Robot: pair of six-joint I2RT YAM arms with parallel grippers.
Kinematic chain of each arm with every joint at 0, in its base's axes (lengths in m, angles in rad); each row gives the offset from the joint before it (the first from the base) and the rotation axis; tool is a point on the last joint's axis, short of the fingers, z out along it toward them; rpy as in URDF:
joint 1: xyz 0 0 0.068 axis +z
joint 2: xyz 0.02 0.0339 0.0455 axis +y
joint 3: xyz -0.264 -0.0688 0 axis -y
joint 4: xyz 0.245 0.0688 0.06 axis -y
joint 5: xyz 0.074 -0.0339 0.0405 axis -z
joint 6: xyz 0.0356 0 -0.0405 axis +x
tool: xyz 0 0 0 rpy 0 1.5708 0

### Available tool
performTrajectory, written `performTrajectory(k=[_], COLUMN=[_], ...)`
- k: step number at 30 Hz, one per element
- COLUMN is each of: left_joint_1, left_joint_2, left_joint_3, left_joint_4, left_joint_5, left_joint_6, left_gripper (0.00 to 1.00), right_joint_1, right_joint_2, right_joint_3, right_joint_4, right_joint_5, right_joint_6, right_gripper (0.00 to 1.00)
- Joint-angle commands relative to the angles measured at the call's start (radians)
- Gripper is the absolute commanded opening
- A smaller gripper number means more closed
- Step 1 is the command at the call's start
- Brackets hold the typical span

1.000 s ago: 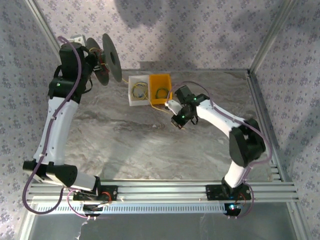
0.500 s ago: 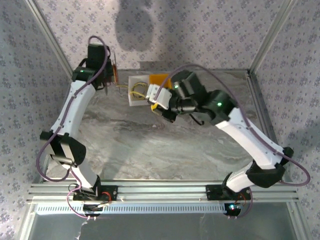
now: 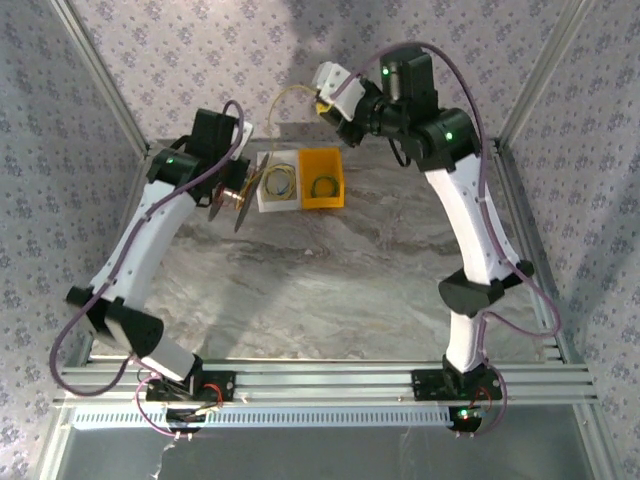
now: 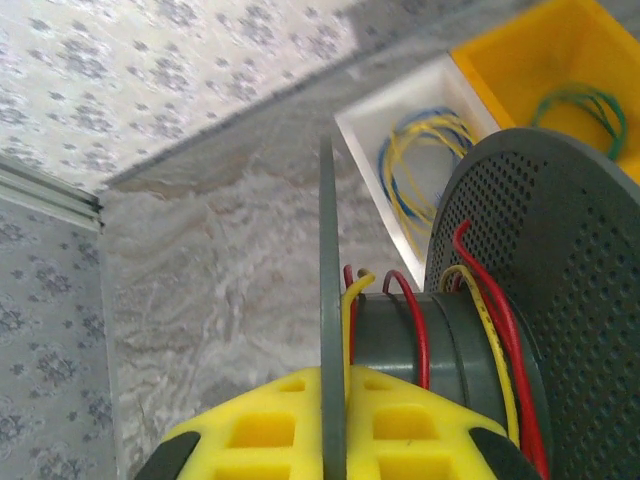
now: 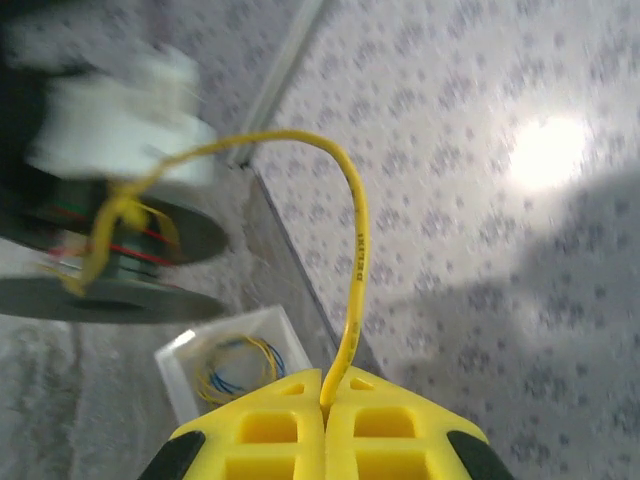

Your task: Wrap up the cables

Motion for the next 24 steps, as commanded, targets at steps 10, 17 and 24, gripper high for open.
performTrajectory(k=[10,17,24], left_joint_1=[0.003,0.251,0.284], left_joint_2=[-0.248,-0.346,-0.242], left_joint_3=[0.075,-0.003,0.08], left_joint_4=[-0.232,0.376,0.739], left_joint_5=[0.975,1.388,1.148], left_joint_6=[0.251,-0.115,-0.454], left_gripper=[0.0,0.0,0.0], right_joint_1=[-0.297,-0.334,-0.243], right_joint_2=[0.234,0.176,0.022], right_joint_3=[0.093,-0.321,-0.784], right_joint_4=[0.052,0.127,0.304], right_joint_5=[-0.12,-0.107,-0.061], right_joint_6=[0.158,0.158,0.215], right_gripper=[0.0,0.0,0.0])
